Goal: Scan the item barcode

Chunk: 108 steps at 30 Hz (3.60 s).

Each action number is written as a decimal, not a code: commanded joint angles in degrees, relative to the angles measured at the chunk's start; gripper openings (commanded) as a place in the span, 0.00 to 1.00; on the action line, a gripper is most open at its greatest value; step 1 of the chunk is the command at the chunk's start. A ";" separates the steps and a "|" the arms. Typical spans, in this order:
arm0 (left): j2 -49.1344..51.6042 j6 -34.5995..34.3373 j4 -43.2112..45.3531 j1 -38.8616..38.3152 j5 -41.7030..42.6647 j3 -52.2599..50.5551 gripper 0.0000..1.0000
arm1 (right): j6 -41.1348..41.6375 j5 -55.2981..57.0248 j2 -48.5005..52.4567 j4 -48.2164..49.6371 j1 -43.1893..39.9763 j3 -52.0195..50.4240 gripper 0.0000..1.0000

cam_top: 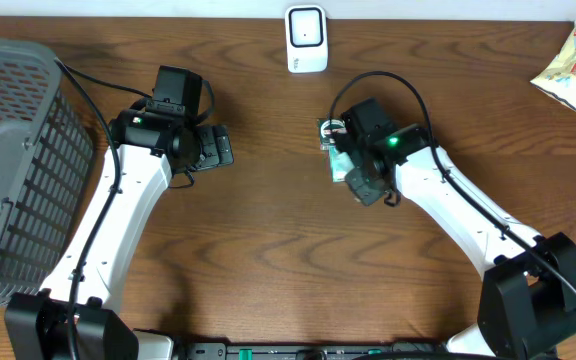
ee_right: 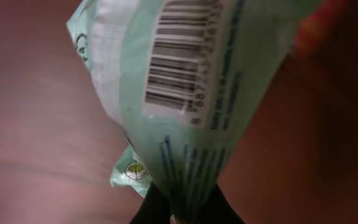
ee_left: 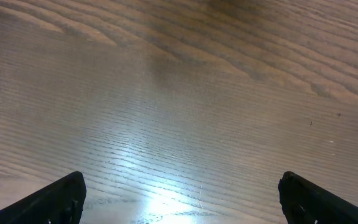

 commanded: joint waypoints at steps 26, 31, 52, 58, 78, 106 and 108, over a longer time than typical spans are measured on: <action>0.11 0.35 -0.33 0.28 -0.74 0.31 0.98 | 15.32 12.81 -0.50 3.56 2.36 -13.14 0.11; 0.11 0.35 -0.33 0.28 -0.74 0.31 0.98 | 12.90 12.92 -0.50 2.93 4.00 -11.52 0.17; 0.11 0.35 -0.33 0.28 -0.74 0.31 0.98 | 9.68 5.07 -0.46 -2.56 6.38 -1.66 0.70; 0.11 0.35 -0.33 0.28 -0.74 0.31 0.98 | 10.91 5.31 -0.37 2.56 6.03 -6.97 0.70; 0.11 0.35 -0.33 0.28 -0.74 0.31 0.97 | 16.24 13.05 -0.37 13.31 -0.68 -17.18 0.60; 0.11 0.35 -0.33 0.28 -0.74 0.31 0.98 | 17.35 15.26 -0.35 18.95 3.32 -20.74 0.46; 0.11 0.35 -0.33 0.28 -0.74 0.31 0.98 | 17.35 15.23 -0.35 19.76 3.32 -21.55 0.43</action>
